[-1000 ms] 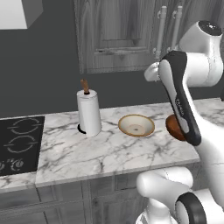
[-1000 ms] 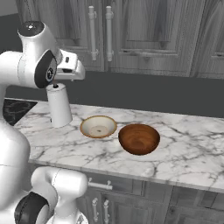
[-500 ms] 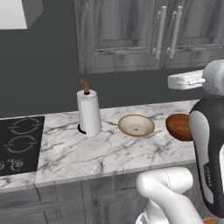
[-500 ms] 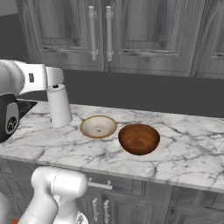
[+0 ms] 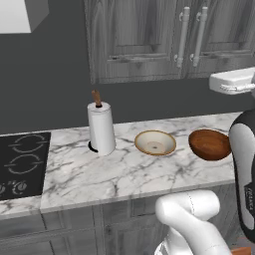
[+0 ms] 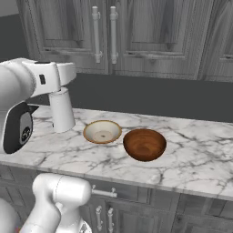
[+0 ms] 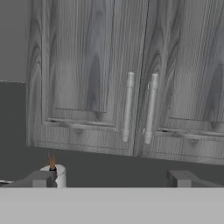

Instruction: Open the cabinet. Pick the bowls from the counter and place them in the cabinet. Then close the cabinet.

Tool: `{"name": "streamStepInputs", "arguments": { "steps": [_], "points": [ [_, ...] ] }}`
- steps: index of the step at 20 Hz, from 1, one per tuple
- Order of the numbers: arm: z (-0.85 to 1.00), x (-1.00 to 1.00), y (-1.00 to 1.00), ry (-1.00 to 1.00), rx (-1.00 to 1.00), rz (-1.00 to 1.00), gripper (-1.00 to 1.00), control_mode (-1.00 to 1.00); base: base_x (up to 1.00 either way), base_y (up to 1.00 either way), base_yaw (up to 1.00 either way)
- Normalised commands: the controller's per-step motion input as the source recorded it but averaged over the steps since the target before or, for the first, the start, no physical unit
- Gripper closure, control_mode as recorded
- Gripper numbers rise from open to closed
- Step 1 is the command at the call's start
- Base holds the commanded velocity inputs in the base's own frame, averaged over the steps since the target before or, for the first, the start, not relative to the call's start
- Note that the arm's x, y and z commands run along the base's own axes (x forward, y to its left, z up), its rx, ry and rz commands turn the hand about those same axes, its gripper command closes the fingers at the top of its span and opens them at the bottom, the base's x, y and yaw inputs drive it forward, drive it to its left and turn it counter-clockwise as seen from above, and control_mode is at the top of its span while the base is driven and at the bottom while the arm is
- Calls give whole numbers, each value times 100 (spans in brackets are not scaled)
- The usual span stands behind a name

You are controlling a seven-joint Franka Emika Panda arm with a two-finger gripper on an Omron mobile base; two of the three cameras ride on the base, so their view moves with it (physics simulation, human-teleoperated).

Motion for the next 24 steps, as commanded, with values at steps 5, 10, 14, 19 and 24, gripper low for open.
{"name": "streamStepInputs", "arguments": {
  "steps": [5,10,14,19,24],
  "points": [
    [30,24,-46,4,0,0,-100,-100,0,0,0],
    [10,41,-28,11,0,0,-100,-100,0,0,0],
    [0,57,-1,6,0,0,-100,-100,0,0,0],
    [0,48,0,1,0,0,-100,-100,0,0,0],
    [-1,48,-3,0,0,0,-100,-100,0,0,0]
  ]
}}
